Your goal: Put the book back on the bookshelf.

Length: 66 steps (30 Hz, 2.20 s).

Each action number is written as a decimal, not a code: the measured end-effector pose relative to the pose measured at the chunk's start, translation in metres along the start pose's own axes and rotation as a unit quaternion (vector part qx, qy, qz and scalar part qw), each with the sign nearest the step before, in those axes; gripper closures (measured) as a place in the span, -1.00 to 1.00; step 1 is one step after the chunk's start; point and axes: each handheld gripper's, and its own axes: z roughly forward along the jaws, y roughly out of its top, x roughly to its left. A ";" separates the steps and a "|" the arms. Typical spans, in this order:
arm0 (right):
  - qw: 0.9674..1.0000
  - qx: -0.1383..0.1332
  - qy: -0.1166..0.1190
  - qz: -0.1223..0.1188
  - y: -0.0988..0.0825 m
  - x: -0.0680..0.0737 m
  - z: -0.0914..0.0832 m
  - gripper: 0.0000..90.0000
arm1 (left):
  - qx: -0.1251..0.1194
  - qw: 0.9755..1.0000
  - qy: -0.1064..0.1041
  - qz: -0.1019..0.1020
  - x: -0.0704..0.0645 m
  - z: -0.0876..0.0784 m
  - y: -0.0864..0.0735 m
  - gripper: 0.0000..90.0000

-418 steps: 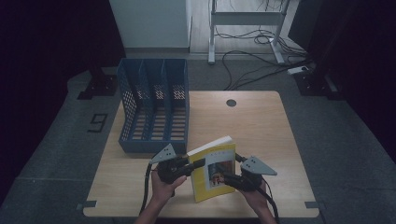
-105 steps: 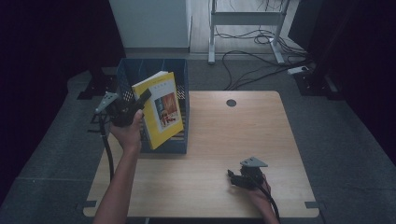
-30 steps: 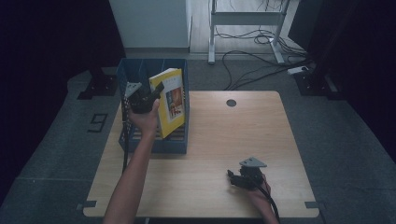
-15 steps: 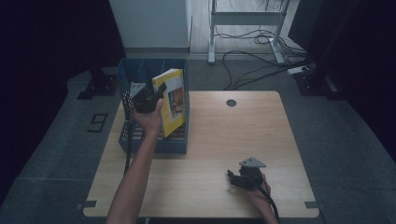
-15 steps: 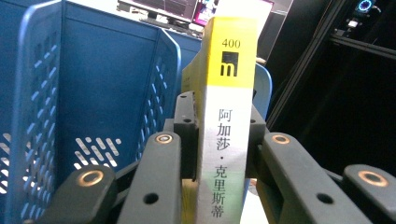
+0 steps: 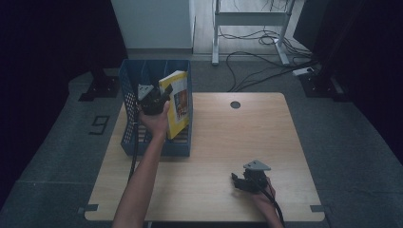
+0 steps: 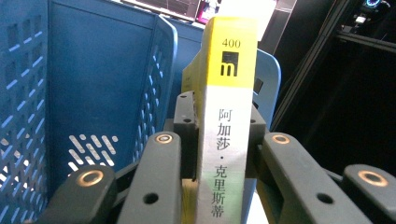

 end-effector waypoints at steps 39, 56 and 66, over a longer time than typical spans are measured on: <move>1.000 0.002 -0.003 -0.002 0.000 0.001 0.000 -0.40 | 0.027 1.000 -0.010 0.010 0.001 -0.006 -0.026 0.63; 1.000 0.003 -0.003 -0.002 0.000 0.002 0.000 -0.41 | 0.037 0.999 -0.031 0.011 -0.002 -0.032 -0.036 0.59; 1.000 0.003 -0.003 -0.002 0.000 0.002 0.000 -0.41 | 0.042 0.998 -0.040 0.009 0.000 -0.049 -0.046 0.58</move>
